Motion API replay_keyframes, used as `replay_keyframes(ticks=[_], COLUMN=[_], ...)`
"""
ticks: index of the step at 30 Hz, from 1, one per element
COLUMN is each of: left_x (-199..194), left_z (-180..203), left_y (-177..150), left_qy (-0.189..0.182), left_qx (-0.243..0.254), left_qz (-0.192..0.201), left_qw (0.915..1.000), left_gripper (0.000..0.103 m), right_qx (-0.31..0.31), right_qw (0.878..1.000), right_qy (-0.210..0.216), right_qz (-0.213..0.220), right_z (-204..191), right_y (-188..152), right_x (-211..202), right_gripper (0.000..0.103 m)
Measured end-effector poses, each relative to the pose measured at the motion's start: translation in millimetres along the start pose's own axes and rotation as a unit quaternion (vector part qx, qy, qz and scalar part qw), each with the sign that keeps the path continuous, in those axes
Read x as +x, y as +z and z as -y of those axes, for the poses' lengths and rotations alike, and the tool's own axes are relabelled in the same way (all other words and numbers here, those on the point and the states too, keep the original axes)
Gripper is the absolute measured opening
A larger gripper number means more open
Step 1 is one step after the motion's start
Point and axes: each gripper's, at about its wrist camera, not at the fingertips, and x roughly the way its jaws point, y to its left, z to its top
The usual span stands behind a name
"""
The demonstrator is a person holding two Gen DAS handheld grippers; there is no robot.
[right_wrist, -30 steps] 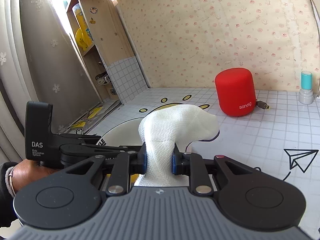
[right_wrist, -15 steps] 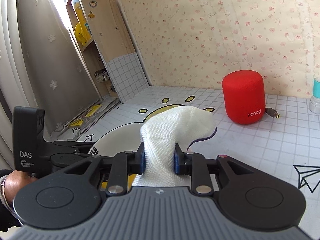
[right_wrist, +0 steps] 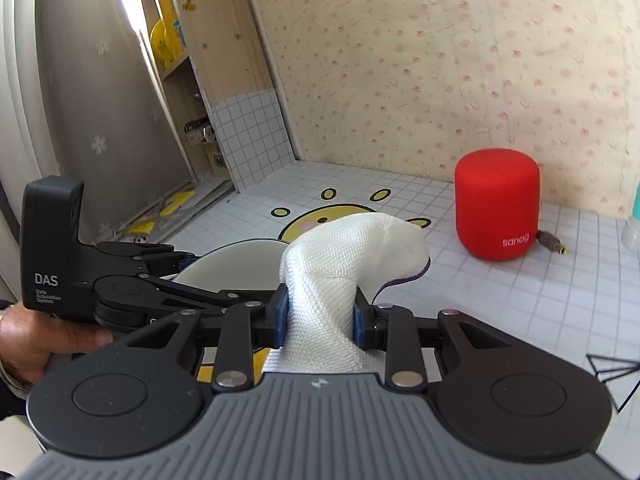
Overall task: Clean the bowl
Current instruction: 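Rub the cloth down the bowl's outer wall with the right gripper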
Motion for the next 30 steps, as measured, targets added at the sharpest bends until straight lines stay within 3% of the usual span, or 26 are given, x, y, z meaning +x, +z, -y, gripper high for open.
replay_keyframes(ticks=[17, 30], left_x=[-7, -18], left_z=[0, -3], left_y=[-5, -15], left_qy=[0.000, 0.012], left_qx=[-0.046, -0.071], left_qz=[-0.001, 0.008], left_qw=[0.9989, 0.9974], left_gripper=[0.073, 0.073], right_qx=[-0.048, 0.026], right_qw=[0.997, 0.999], right_qy=[0.044, 0.042], right_qz=[-0.034, 0.022], right_z=[-1, 16], right_y=[33, 28], right_x=[45, 29], right_gripper=[0.034, 0.033])
